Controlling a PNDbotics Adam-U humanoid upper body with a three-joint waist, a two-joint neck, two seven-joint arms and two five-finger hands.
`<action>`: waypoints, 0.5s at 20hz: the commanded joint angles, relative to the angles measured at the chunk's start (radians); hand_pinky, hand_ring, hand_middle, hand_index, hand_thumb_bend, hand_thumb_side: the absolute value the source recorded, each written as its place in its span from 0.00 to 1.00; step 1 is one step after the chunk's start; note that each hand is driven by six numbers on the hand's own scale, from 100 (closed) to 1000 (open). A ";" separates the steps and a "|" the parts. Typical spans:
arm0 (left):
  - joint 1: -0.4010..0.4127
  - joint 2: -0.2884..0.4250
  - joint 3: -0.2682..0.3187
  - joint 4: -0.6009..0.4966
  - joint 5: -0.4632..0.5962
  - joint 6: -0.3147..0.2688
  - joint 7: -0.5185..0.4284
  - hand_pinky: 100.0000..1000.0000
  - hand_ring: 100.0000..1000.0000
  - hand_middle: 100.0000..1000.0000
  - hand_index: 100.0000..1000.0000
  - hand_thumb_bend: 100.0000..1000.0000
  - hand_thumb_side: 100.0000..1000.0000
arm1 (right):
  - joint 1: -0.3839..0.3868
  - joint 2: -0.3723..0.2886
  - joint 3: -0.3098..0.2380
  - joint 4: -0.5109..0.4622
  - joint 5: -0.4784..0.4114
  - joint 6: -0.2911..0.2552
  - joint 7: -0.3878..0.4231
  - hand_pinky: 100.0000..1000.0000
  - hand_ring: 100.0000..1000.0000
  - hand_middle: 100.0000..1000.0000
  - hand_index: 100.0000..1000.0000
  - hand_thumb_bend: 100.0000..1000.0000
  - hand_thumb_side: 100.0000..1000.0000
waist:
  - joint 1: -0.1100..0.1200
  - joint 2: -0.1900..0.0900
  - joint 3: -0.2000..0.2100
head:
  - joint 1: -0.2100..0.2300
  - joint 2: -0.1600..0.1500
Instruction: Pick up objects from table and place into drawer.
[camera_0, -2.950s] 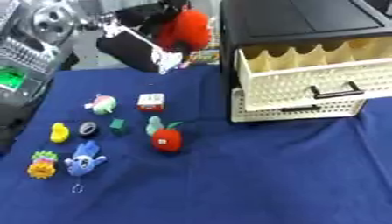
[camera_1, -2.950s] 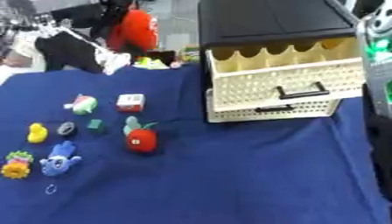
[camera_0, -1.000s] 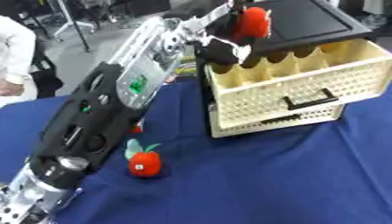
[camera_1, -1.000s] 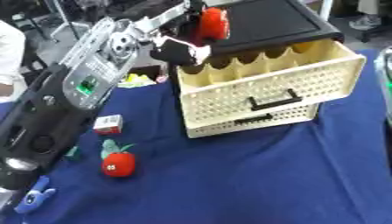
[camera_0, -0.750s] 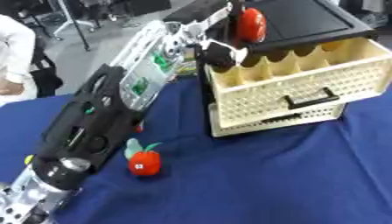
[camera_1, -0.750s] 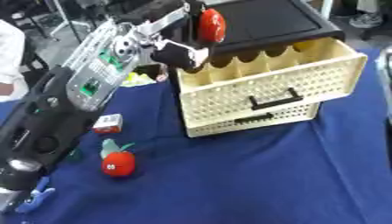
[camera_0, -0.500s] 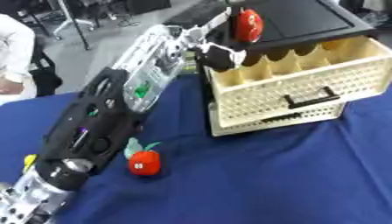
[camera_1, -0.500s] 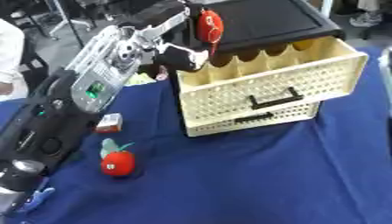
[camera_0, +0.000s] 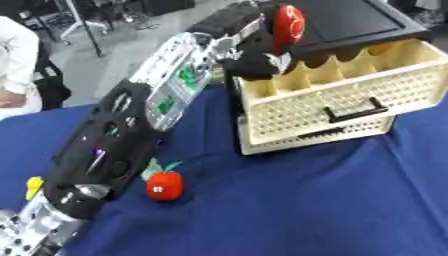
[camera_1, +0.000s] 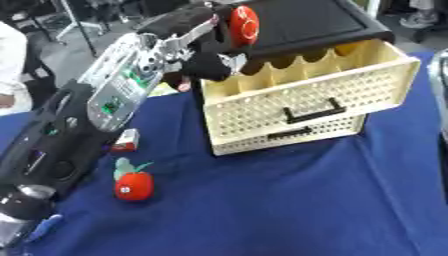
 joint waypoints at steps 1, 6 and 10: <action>-0.013 0.015 0.005 -0.004 -0.021 -0.009 -0.003 0.30 0.68 0.72 0.99 0.00 0.45 | -0.023 -0.007 0.001 -0.017 0.000 -0.005 0.000 0.63 0.57 0.60 0.79 0.00 0.95 | -0.008 -0.016 -0.002 | 0.004 0.002; -0.013 0.017 0.005 -0.004 -0.047 -0.018 -0.018 0.38 0.73 0.78 1.00 0.00 0.41 | -0.022 -0.007 0.002 -0.017 -0.002 -0.007 0.001 0.63 0.57 0.60 0.79 0.00 0.95 | -0.007 -0.018 -0.001 | 0.004 0.005; -0.014 0.020 0.007 -0.010 -0.052 -0.019 -0.021 0.39 0.75 0.78 1.00 0.00 0.53 | -0.019 -0.004 0.002 -0.018 -0.002 -0.007 0.000 0.63 0.57 0.60 0.79 0.00 0.95 | -0.008 -0.020 0.002 | 0.004 0.009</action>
